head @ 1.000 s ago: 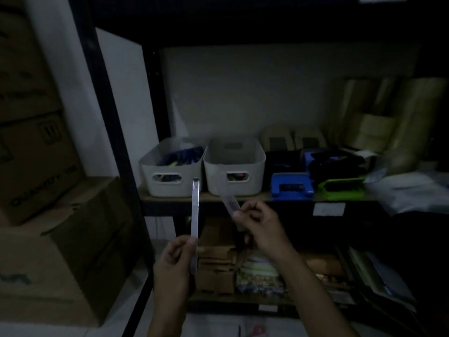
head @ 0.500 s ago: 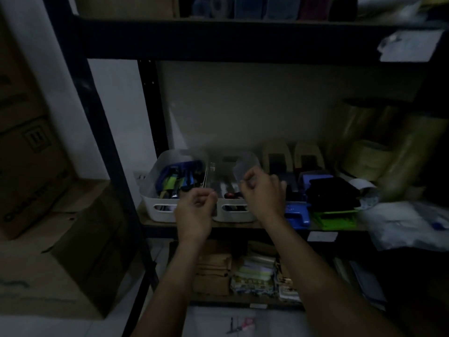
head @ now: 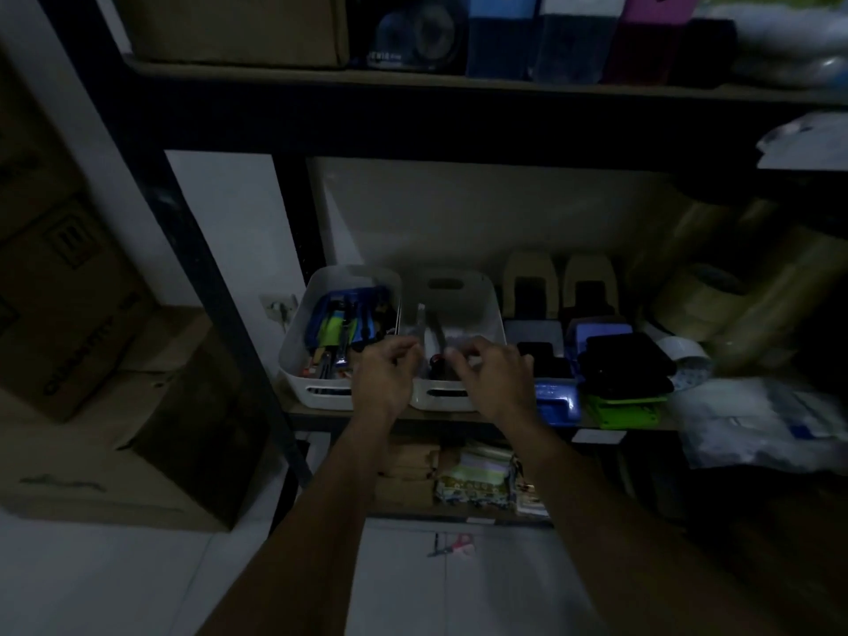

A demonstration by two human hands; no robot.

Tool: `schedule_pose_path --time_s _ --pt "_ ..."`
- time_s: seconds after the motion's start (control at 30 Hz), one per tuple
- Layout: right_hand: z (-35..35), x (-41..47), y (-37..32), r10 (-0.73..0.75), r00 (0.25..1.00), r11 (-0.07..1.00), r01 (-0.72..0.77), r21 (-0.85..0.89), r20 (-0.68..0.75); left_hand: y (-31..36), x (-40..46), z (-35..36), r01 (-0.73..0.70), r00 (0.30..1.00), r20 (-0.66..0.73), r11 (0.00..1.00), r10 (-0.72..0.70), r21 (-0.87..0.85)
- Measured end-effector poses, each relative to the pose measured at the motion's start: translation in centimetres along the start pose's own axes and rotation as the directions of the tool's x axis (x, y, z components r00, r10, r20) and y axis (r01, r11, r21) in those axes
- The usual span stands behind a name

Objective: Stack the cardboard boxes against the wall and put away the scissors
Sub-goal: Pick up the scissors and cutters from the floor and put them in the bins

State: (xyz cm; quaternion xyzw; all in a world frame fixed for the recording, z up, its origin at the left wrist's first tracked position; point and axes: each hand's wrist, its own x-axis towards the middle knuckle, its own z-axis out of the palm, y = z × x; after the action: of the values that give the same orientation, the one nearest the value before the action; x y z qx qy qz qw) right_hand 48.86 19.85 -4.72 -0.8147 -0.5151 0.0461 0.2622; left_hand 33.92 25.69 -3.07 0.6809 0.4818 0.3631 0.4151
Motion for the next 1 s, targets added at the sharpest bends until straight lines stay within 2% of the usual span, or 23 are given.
schedule_pose_path --time_s 0.13,0.27,0.33,0.4,0.5,0.6,0.67,0.77,0.87,1.0 --pt "-0.2 -1.3 0.9 -0.075 0.997 0.996 0.074 0.051 0.008 -1.0 1.6 0.7 -0.02 0.984 0.175 0.983 -0.012 0.181" --pt "0.7 -2.1 2.3 -0.159 0.986 0.987 0.158 0.026 0.042 -1.0 1.1 0.8 -0.074 0.97 0.244 0.927 -0.019 0.367" --pt "1.1 -2.6 2.2 -0.164 0.986 0.986 0.163 0.036 0.009 -1.1 0.5 1.0 -0.102 0.974 0.225 0.91 0.01 0.403" --pt "1.4 -3.6 1.8 -0.15 0.987 0.987 0.153 0.048 -0.048 -1.3 -0.6 0.9 -0.113 0.984 0.172 0.924 0.052 0.365" --pt "1.4 -5.9 0.8 -0.13 0.981 0.99 0.135 0.029 -0.141 -2.3 -2.7 0.5 -0.225 0.974 0.086 0.936 0.209 0.272" --pt "2.1 -9.4 0.3 -0.106 0.977 0.993 0.114 0.033 -0.183 -3.7 -6.3 -0.5 -0.219 0.973 -0.02 0.948 0.23 0.23" --pt "3.5 -12.5 0.3 -0.105 0.988 0.991 0.114 0.076 -0.116 -5.8 -9.7 -1.5 -0.124 0.989 -0.047 0.965 0.139 0.233" --pt "6.6 -17.5 1.1 -0.063 0.978 0.994 0.045 0.097 0.198 -10.5 -14.9 -2.9 0.094 0.993 0.04 0.958 -0.109 0.271" --pt "10.9 -22.4 1.6 0.002 0.857 0.996 -0.047 0.073 0.516 -16.3 -20.1 -4.8 0.312 0.938 0.044 0.893 -0.344 0.325" --pt "17.8 -26.7 2.4 0.105 0.699 0.993 -0.114 -0.035 0.707 -24.1 -25.1 -6.9 0.514 0.833 0.013 0.784 -0.552 0.349"
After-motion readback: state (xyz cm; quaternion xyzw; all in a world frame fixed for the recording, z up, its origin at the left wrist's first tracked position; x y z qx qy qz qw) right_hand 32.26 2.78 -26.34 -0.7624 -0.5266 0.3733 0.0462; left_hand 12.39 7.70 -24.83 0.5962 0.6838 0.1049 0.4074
